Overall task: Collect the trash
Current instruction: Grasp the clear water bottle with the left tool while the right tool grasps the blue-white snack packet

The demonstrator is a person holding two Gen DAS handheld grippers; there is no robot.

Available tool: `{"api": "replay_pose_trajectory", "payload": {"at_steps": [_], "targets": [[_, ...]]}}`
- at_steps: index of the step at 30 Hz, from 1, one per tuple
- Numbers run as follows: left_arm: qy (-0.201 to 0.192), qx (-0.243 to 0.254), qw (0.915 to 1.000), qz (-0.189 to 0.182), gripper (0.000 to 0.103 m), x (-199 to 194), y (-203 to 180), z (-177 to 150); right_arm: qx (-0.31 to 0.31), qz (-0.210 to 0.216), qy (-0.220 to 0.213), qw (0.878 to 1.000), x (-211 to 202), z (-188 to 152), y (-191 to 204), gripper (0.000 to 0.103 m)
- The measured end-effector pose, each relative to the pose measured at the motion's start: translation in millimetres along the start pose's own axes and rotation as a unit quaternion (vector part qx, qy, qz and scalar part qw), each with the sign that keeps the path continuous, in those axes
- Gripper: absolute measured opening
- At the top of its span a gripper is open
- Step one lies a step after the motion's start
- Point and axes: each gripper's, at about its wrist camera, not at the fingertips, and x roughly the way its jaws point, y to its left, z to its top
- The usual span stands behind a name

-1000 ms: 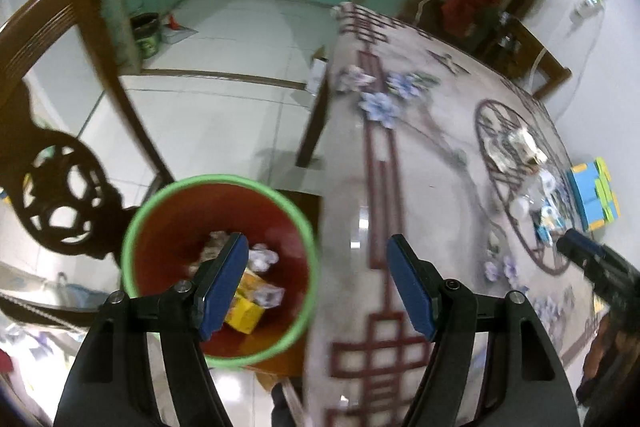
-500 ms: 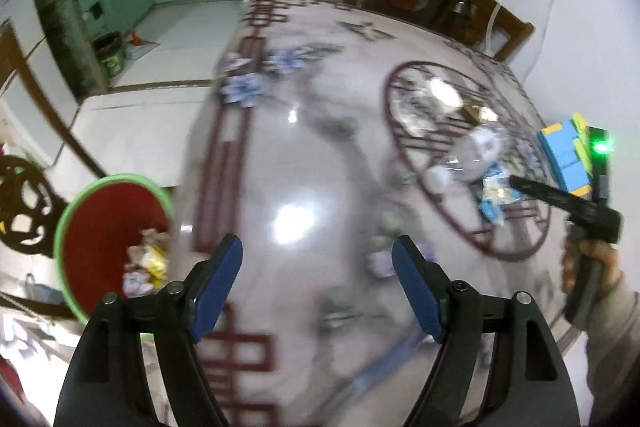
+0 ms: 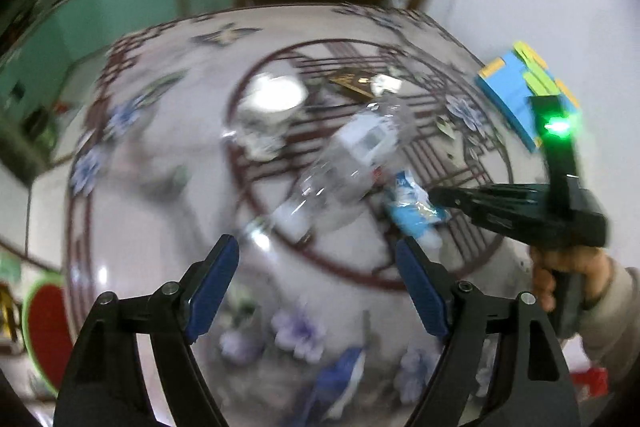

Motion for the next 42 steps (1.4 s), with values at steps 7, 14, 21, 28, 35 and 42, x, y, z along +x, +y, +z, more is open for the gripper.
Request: {"api": "replay_pose_trajectory", "payload": {"at_steps": [7, 14, 21, 28, 35, 42], "targets": [[0.048, 0.034, 0.9983, -0.008, 0.080, 57, -9, 30, 0.032, 0.008, -0.059, 0.998, -52, -7, -25, 0.032], [0.087, 0.006, 0.9956, -0.035, 0.080, 95, -9, 42, -0.008, -0.014, -0.065, 0.998, -68, 0, -30, 0.043], [0.091, -0.026, 0.9937, -0.061, 0.069, 101, -4, 42, -0.064, 0.054, -0.015, 0.996, -48, 7, -13, 0.046], [0.025, -0.065, 0.9971, -0.032, 0.068, 55, 9, 41, -0.133, 0.066, 0.014, 0.989, -29, 16, 12, 0.063], [0.012, -0.095, 0.9953, -0.015, 0.068, 27, 14, 22, -0.137, 0.065, 0.063, 0.986, 13, 22, 25, 0.063], [0.012, -0.137, 0.9905, 0.006, 0.068, 6, 24, -7, -0.168, 0.001, 0.064, 0.984, 26, 9, 38, 0.063]]}}
